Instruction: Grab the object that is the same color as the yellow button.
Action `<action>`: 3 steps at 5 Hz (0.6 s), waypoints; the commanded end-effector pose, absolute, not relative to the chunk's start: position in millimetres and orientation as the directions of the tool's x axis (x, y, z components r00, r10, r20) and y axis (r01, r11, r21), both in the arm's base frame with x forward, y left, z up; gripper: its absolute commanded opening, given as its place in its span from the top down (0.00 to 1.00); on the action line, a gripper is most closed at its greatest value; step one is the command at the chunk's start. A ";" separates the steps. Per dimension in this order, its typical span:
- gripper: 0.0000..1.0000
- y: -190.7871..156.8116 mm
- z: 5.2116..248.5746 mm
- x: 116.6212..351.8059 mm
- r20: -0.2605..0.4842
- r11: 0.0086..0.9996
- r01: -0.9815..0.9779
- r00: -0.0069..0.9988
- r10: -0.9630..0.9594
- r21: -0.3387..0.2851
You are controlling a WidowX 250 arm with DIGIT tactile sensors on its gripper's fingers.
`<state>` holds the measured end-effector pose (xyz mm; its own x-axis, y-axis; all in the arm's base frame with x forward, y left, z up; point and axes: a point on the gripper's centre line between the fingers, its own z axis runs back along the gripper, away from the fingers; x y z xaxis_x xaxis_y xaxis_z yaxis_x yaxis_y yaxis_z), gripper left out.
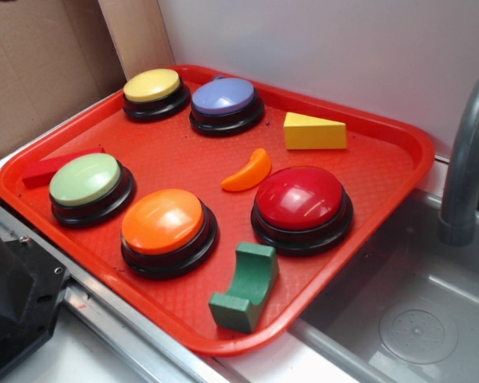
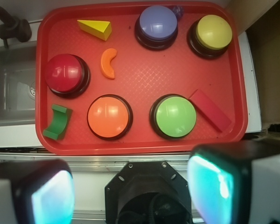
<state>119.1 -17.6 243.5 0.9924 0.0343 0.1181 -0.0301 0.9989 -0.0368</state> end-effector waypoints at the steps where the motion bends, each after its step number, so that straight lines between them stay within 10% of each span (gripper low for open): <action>1: 0.00 -17.6 243.5 119.1 0.118 0.999 -0.030 0.992 0.034 -0.037; 3: 0.00 -22.9 234.7 164.2 0.131 0.941 -0.312 0.936 0.328 -0.130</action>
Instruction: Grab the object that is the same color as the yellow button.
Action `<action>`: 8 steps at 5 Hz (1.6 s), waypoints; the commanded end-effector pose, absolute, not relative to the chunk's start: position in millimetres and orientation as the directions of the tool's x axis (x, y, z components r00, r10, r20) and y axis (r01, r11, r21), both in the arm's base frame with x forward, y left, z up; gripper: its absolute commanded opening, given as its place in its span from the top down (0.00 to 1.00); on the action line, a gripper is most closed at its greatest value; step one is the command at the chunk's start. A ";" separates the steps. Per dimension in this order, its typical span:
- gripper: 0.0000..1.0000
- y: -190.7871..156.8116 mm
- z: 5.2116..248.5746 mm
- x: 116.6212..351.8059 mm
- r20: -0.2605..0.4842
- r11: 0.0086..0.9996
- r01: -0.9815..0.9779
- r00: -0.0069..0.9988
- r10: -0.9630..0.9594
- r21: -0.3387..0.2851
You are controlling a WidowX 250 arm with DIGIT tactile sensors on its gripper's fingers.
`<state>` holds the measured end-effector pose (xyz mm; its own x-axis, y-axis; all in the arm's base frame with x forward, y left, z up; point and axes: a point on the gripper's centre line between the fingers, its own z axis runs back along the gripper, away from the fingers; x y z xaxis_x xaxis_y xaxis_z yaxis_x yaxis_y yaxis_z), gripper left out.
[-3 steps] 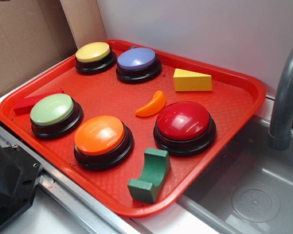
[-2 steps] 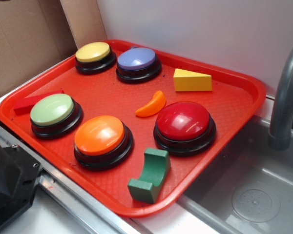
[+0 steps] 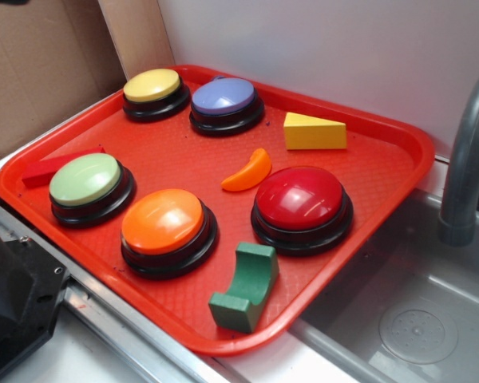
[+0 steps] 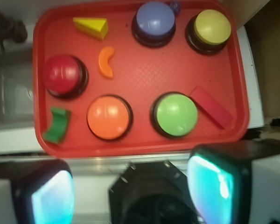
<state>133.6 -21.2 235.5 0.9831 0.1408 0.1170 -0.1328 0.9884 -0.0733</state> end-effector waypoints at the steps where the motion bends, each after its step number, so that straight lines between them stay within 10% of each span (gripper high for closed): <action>1: 0.00 -25.0 224.8 194.0 0.146 0.882 -0.444 0.873 0.466 -0.161; 4: 0.00 -52.0 144.3 301.0 0.165 0.578 -0.757 0.556 0.815 -0.303; 8: 0.00 -39.5 64.2 345.0 0.164 0.423 -0.867 0.392 0.905 -0.263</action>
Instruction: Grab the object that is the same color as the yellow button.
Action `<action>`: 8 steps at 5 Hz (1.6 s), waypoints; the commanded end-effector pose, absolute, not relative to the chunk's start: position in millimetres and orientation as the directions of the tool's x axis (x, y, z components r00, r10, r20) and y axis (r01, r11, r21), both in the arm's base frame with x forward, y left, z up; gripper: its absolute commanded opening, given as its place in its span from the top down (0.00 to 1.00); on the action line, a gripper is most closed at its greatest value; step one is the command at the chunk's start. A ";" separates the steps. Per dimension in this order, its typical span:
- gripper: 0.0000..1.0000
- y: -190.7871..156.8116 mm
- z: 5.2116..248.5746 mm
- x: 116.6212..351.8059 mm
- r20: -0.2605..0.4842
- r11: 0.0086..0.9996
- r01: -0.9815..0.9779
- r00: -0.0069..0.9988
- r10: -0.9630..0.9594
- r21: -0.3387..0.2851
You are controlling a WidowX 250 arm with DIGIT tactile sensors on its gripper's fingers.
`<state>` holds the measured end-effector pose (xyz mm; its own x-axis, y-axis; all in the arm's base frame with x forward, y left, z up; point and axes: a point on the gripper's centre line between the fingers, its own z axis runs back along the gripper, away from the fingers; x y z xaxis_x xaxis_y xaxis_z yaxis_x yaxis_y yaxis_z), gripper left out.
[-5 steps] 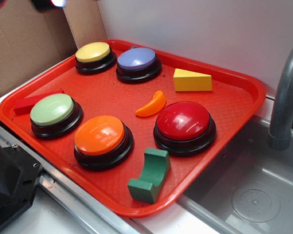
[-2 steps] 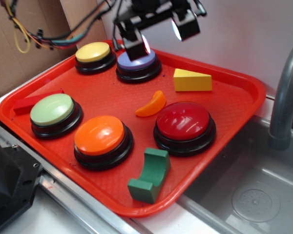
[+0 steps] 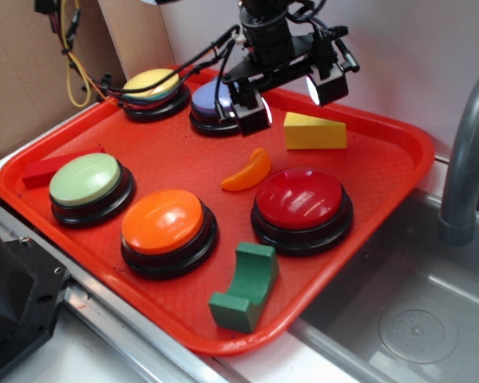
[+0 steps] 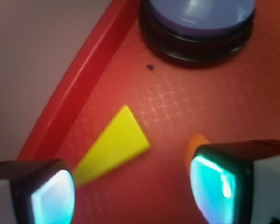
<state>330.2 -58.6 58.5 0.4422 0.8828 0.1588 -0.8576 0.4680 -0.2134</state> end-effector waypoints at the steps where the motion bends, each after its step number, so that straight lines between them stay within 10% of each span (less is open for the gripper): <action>1: 0.00 -34.6 53.4 348.9 0.145 0.406 -0.876 0.380 0.914 -0.260; 6: 0.00 -63.0 38.7 333.8 0.066 0.491 -0.844 0.489 0.870 -0.217; 7: 1.00 -62.1 40.0 323.3 0.072 0.470 -0.855 0.467 0.882 -0.218; 8: 1.00 -59.1 39.6 319.8 0.075 0.471 -0.858 0.466 0.882 -0.203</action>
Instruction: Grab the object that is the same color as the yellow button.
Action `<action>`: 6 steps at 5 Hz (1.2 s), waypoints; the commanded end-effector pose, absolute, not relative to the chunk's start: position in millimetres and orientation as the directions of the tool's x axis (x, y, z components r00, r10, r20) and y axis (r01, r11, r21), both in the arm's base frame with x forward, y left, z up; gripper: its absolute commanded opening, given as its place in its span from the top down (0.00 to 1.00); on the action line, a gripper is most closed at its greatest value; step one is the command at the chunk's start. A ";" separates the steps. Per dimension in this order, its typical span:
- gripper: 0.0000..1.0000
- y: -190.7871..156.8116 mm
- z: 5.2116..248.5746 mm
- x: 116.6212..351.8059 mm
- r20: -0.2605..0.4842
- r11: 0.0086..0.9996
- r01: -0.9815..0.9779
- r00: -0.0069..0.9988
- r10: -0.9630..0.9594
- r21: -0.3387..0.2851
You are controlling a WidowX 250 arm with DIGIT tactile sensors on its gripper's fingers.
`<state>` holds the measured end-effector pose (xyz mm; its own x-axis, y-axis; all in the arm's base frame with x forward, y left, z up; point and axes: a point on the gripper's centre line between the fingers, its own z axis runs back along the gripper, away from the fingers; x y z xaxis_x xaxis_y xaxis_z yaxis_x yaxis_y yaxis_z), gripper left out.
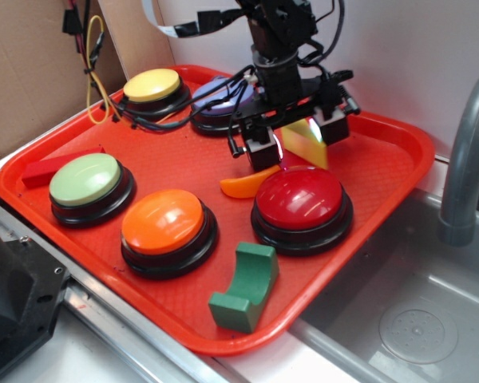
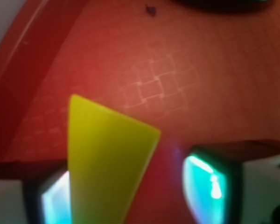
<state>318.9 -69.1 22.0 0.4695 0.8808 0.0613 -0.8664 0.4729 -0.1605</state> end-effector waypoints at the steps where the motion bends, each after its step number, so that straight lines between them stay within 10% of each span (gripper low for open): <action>1: 1.00 -59.4 43.8 311.9 0.079 0.483 -0.857 0.477 0.875 -0.177; 4: 1.00 -24.3 152.6 291.0 0.019 0.925 -0.379 0.925 0.379 -0.009; 6: 1.00 20.1 204.0 269.9 0.126 0.976 -0.209 0.972 0.200 0.063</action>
<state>257.9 8.7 182.6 0.9755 0.2065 0.0764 -0.2118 0.9749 0.0691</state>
